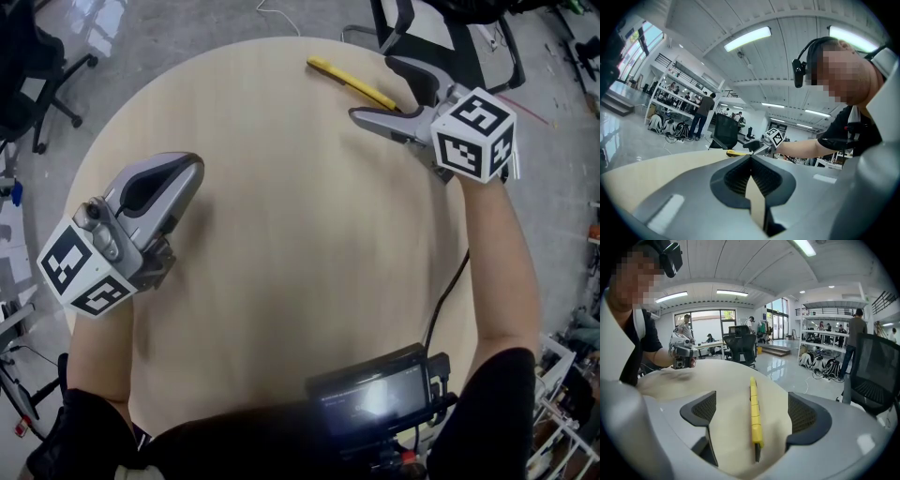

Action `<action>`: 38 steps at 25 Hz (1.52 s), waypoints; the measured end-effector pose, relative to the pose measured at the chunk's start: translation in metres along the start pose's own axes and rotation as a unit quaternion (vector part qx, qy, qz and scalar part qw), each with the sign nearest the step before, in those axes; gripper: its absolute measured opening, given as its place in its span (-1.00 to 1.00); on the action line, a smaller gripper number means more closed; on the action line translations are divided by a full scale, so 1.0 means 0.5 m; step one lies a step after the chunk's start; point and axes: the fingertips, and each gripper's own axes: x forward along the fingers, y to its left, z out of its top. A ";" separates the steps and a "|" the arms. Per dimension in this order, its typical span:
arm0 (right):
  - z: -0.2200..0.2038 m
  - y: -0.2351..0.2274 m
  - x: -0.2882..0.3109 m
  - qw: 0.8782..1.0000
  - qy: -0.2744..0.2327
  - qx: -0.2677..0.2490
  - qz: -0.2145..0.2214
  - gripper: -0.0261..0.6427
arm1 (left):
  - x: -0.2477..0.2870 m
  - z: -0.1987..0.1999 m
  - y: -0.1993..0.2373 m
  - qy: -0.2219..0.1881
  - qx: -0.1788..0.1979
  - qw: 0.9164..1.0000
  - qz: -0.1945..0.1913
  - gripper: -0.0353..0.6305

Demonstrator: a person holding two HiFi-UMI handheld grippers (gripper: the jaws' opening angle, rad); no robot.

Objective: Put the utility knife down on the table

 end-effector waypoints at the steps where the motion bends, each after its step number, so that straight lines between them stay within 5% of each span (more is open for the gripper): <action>1: 0.000 0.000 -0.001 1.000 -0.001 0.001 0.000 0.56 | 0.000 0.001 0.000 -0.001 0.000 1.000 0.000 -0.90; 9: 0.015 -0.005 -0.034 0.999 -0.037 0.026 -0.006 0.40 | -0.003 0.010 -0.004 -0.005 0.006 1.000 0.004 -0.90; 14: 0.039 -0.009 -0.122 0.988 -0.115 0.095 -0.040 -0.45 | -0.015 0.049 -0.014 -0.012 0.022 0.999 0.025 -0.90; 18: 0.052 0.018 -0.212 0.972 -0.162 0.161 -0.053 -0.88 | -0.049 0.108 -0.054 -0.026 0.028 0.999 0.026 -0.90; 29: 0.133 0.189 -0.446 0.969 -0.146 0.172 -0.101 -0.89 | -0.156 0.232 -0.253 -0.046 0.007 0.999 -0.008 -0.90; 38: 0.277 0.400 -0.650 0.962 -0.188 0.159 -0.121 -0.89 | -0.313 0.354 -0.447 -0.070 0.026 0.997 -0.026 -0.90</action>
